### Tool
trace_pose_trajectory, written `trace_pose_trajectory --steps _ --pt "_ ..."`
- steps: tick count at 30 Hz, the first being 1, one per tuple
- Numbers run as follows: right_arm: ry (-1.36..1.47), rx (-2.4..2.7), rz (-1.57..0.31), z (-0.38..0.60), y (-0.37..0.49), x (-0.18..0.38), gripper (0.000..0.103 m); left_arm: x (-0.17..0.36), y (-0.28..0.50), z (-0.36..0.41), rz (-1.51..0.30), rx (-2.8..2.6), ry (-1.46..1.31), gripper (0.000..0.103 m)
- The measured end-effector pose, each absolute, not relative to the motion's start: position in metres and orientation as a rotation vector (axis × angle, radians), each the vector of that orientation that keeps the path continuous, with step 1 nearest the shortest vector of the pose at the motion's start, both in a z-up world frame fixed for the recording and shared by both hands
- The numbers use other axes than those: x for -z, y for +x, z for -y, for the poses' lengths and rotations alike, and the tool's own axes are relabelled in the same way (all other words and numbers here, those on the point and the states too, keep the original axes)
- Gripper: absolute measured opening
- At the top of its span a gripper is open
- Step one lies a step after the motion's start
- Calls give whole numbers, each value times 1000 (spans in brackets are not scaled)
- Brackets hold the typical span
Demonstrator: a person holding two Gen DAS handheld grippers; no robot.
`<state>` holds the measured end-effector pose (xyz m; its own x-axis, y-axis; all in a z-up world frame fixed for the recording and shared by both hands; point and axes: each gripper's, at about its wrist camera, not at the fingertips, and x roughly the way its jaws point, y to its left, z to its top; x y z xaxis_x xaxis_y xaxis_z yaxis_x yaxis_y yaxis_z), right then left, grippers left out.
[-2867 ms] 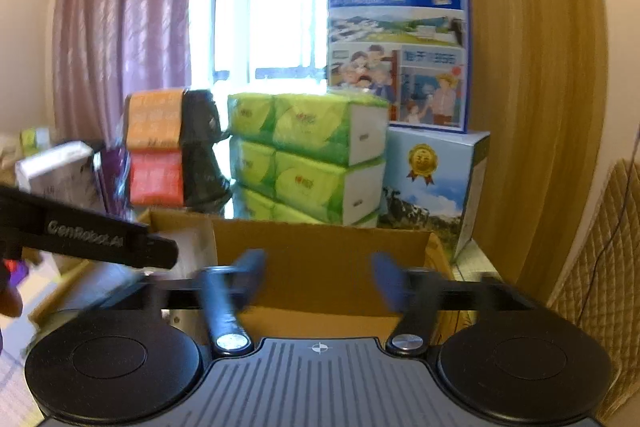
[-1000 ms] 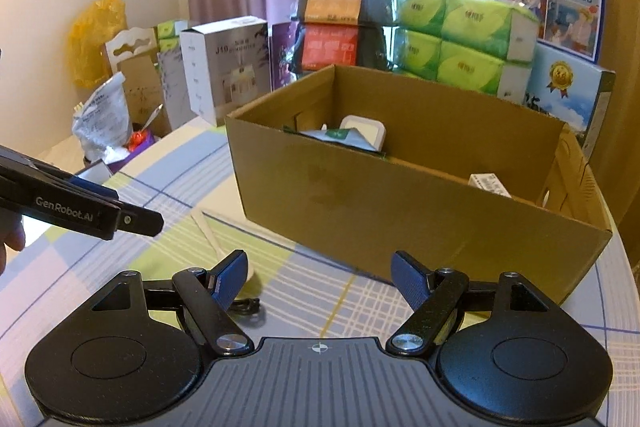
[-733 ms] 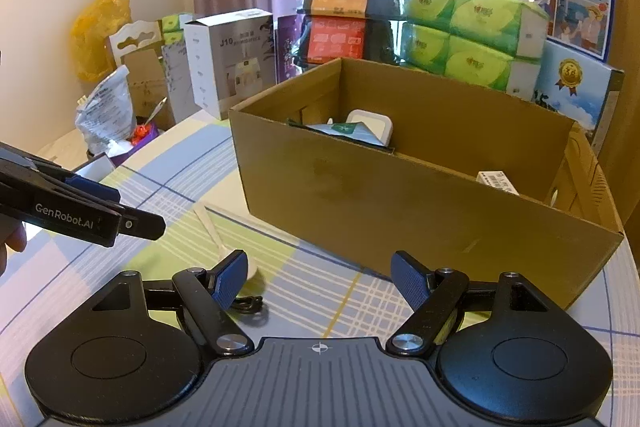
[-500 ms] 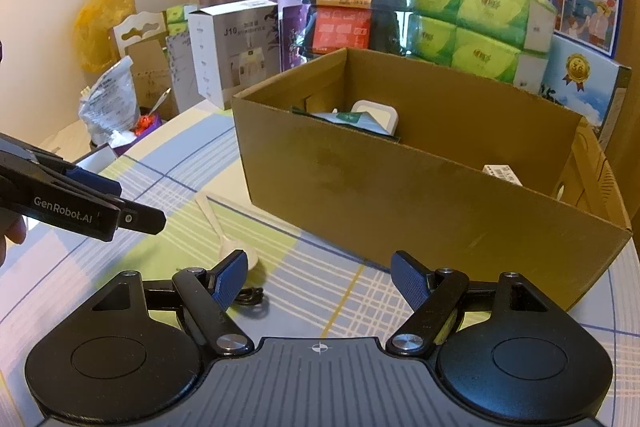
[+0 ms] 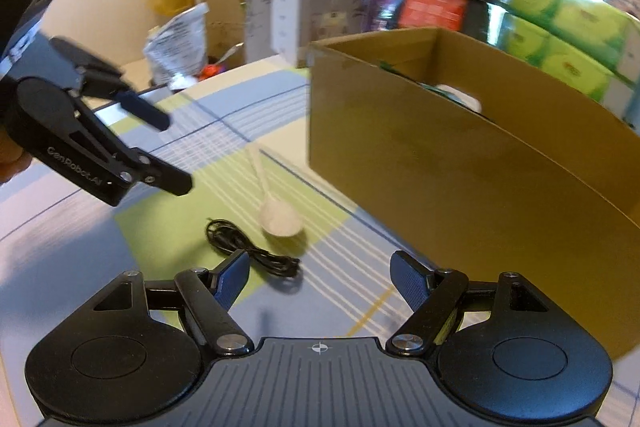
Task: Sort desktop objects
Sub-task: 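Move both tools back toward the white spoon and black cable on the table, then grasp the coiled black cable with the right gripper while the left approaches the white spoon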
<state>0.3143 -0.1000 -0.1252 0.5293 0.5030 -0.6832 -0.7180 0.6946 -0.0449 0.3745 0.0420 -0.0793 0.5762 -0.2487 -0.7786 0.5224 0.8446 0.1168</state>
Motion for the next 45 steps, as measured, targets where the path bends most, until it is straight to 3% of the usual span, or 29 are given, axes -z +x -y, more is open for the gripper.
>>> trace_pose_trajectory --steps 3,7,25,30,33,45 --pt "-388 -796 -706 93 315 130 73 85 373 -39 -818 510 455 75" --pt "-427 -824 -728 88 319 134 61 94 370 -33 -795 571 587 78" --pt "-703 -1087 -947 39 365 152 49 94 407 -29 -803 907 852 78" --pt "-682 -1144 -992 26 365 156 33 103 415 -26 -814 950 873 78" --pt "-692 -1160 -999 23 360 156 15 110 418 -23 -820 978 890 78" --pt "-635 -1005 -1066 92 343 155 14 121 436 16 -793 1122 908 77"
